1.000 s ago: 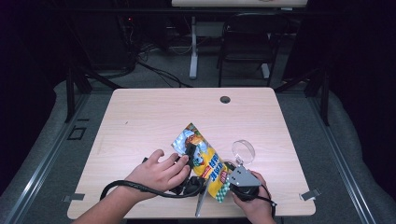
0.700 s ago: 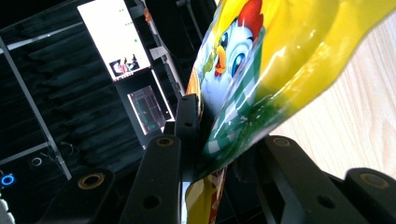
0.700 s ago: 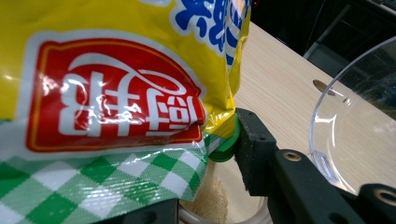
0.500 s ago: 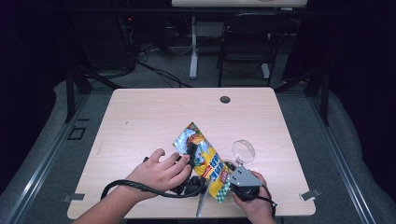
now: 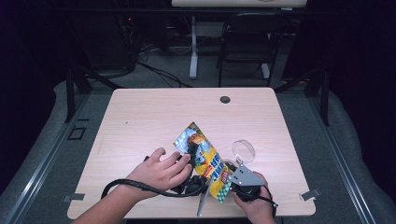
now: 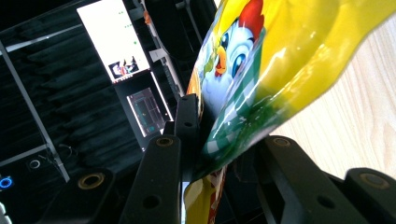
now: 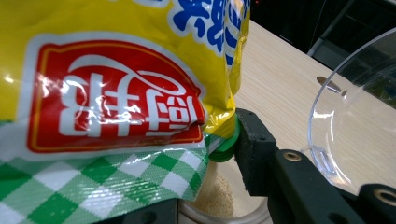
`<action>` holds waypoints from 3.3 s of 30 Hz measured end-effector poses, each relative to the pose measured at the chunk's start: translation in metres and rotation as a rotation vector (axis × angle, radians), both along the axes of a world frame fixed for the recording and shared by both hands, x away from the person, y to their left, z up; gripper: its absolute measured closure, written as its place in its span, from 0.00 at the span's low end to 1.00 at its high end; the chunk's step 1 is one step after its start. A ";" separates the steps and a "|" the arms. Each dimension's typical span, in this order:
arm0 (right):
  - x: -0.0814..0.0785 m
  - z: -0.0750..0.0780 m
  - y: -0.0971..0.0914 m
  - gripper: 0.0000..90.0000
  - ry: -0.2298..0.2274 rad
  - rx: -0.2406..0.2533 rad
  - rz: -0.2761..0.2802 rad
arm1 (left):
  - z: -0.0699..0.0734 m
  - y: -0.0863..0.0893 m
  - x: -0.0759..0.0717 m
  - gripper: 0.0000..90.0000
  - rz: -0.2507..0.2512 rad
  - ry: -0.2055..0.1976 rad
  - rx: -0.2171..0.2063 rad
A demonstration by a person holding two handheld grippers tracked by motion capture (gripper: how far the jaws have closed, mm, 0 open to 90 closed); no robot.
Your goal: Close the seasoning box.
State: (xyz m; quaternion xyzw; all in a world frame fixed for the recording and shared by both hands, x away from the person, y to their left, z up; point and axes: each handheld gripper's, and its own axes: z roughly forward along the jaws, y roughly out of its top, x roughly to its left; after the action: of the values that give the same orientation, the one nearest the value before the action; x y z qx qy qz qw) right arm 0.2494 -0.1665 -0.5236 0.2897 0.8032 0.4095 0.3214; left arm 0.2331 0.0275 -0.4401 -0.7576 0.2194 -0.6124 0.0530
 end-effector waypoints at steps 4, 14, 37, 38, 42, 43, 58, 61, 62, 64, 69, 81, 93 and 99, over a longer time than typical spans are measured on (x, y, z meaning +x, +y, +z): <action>0.000 0.000 0.000 0.79 0.010 0.008 0.003 | 0.001 -0.001 0.000 0.84 -0.006 -0.010 0.003; -0.001 0.002 0.000 0.79 0.023 0.025 0.005 | 0.003 -0.001 -0.001 0.84 -0.013 -0.017 0.010; 0.000 0.001 0.001 0.79 0.040 0.037 0.009 | 0.004 -0.001 -0.001 0.84 -0.005 -0.015 0.012; 0.000 0.001 0.001 0.79 0.040 0.037 0.009 | 0.003 0.000 -0.001 0.84 0.005 -0.004 -0.002; 0.000 0.001 0.002 0.79 0.039 0.036 0.008 | 0.003 0.000 -0.001 0.84 -0.001 -0.008 0.001; 0.000 0.001 0.001 0.79 0.040 0.035 0.009 | 0.003 0.000 -0.001 0.84 0.000 -0.008 0.002; 0.001 0.001 0.001 0.79 0.038 0.035 0.010 | 0.003 -0.001 0.000 0.84 -0.002 -0.006 -0.003; 0.000 0.001 0.001 0.79 0.039 0.036 0.010 | 0.003 -0.001 0.000 0.84 -0.004 -0.007 -0.003; 0.000 0.001 0.001 0.79 0.039 0.036 0.010 | 0.003 -0.001 0.000 0.84 -0.004 -0.007 -0.003; 0.001 0.001 0.001 0.79 0.039 0.037 0.010 | 0.003 -0.001 0.000 0.84 -0.004 -0.006 0.000; 0.000 0.001 0.001 0.79 0.039 0.037 0.009 | 0.005 -0.002 0.000 0.84 -0.004 -0.007 0.005; 0.000 0.003 0.000 0.79 0.044 0.055 0.008 | 0.008 -0.004 -0.001 0.84 -0.005 -0.016 0.012; -0.001 0.003 0.002 0.79 0.051 0.057 0.011 | 0.009 -0.003 -0.001 0.84 -0.005 -0.005 -0.003; -0.001 0.003 0.002 0.79 0.050 0.061 0.011 | 0.010 -0.004 -0.001 0.85 -0.016 -0.013 -0.004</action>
State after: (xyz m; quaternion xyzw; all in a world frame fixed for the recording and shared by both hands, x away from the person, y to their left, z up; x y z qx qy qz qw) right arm 0.2485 -0.1642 -0.5208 0.3050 0.7997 0.4281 0.2901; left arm 0.2322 0.0231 -0.4305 -0.7520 0.2239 -0.6181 0.0481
